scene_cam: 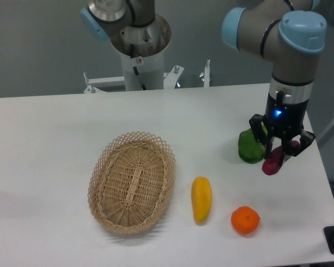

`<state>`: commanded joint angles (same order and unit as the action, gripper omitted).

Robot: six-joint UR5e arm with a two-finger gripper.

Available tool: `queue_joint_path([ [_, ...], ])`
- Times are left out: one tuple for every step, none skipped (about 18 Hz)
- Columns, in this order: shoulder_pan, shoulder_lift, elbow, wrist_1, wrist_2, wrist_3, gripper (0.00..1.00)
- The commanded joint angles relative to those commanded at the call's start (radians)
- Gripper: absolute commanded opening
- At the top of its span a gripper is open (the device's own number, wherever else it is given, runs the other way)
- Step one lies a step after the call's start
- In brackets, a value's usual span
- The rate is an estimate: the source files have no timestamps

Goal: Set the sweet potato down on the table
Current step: 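Lift the purple sweet potato with the gripper and carry it toward the basket side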

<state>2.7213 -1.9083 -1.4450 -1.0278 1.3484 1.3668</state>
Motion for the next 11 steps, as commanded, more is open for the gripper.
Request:
queue_joint_path([
  [0.0,0.0,0.0,0.002,0.0,0.0,0.26],
  [0.0,0.0,-0.011,0.005,0.002,0.0,0.26],
  [-0.002,0.0,-0.017,0.006,0.002,0.0,0.26],
  [-0.002,0.0,-0.024,0.006,0.002,-0.002,0.26],
  [-0.002,0.0,-0.029,-0.003,0.002,-0.011,0.26],
  [-0.002,0.0,-0.044,-0.002,0.0,-0.017,0.26],
  [-0.003,0.005,-0.073,0.006,0.0,-0.017,0.26],
  [-0.003,0.008,-0.099,0.011,0.0,-0.017,0.26],
  [-0.003,0.011,-0.118,0.012,0.002,-0.018,0.26],
  [-0.005,0.011,-0.136,0.014,0.002,-0.02,0.26],
  [-0.005,0.011,-0.162,0.014,0.003,-0.02,0.26],
])
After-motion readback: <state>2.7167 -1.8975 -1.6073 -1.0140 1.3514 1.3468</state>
